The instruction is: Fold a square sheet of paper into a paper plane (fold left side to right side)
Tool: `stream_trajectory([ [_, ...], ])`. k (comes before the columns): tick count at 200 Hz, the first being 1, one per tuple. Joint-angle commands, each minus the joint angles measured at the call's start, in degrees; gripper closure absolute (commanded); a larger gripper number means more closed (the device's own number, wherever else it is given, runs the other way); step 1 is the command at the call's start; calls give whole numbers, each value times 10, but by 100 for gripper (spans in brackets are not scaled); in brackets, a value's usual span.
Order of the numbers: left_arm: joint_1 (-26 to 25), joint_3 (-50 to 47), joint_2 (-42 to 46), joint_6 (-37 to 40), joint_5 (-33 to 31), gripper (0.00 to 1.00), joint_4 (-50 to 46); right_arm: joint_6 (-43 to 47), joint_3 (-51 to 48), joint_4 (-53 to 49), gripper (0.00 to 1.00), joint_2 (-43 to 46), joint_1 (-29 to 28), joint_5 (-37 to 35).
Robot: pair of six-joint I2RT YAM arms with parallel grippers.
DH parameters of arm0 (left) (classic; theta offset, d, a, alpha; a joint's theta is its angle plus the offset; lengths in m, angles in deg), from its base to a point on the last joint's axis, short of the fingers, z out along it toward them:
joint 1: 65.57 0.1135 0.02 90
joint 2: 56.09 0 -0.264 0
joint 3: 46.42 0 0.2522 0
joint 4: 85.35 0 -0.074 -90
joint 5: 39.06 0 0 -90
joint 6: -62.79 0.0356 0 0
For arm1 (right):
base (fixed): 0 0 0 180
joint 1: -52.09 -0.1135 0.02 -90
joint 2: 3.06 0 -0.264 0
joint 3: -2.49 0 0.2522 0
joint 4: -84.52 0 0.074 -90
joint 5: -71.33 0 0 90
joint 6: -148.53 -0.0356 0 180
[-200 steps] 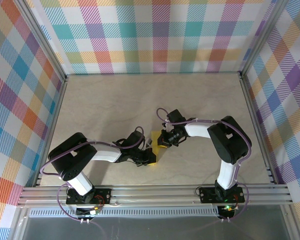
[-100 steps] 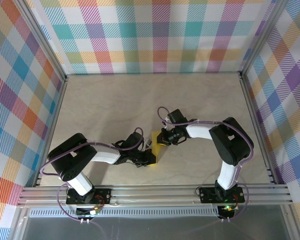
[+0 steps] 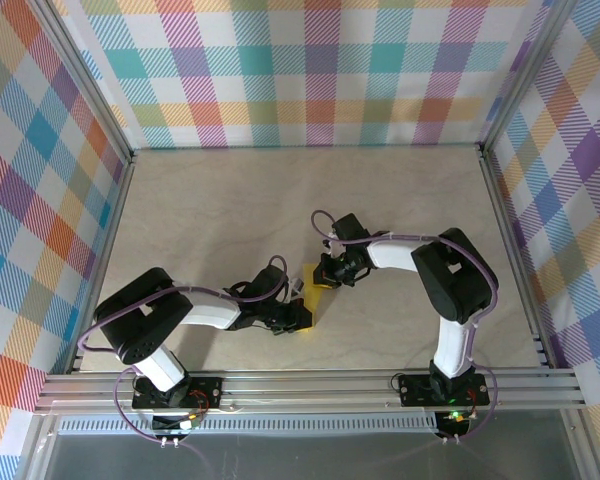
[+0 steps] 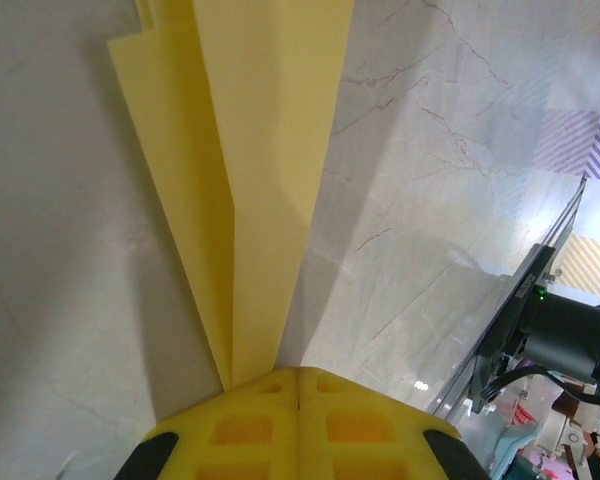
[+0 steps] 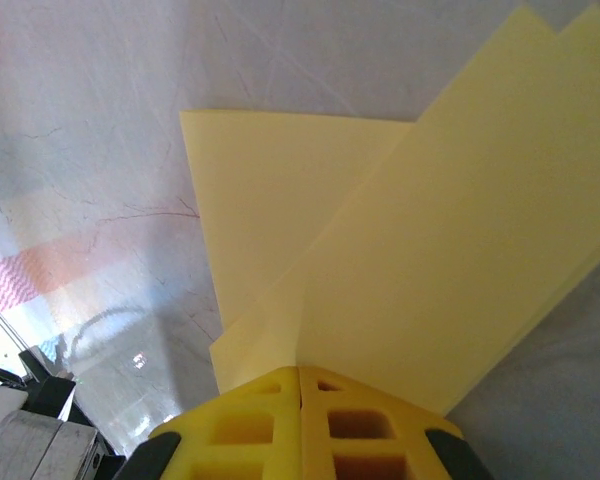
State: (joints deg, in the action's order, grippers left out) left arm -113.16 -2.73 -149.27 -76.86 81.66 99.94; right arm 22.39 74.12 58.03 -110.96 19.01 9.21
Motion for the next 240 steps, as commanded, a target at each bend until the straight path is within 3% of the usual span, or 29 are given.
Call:
stream_trajectory([
  [1,-9,-25,7,8,-8,100,-75,14,-8,-61,100,-33,2,-64],
  [92,-6,5,42,-10,9,100,-51,12,-14,-59,100,-39,0,-53],
  [151,20,70,73,35,11,100,-121,11,-20,-62,100,-33,-1,-57],
  [240,27,133,-45,50,44,100,-79,16,-13,-76,100,-39,-1,-64],
])
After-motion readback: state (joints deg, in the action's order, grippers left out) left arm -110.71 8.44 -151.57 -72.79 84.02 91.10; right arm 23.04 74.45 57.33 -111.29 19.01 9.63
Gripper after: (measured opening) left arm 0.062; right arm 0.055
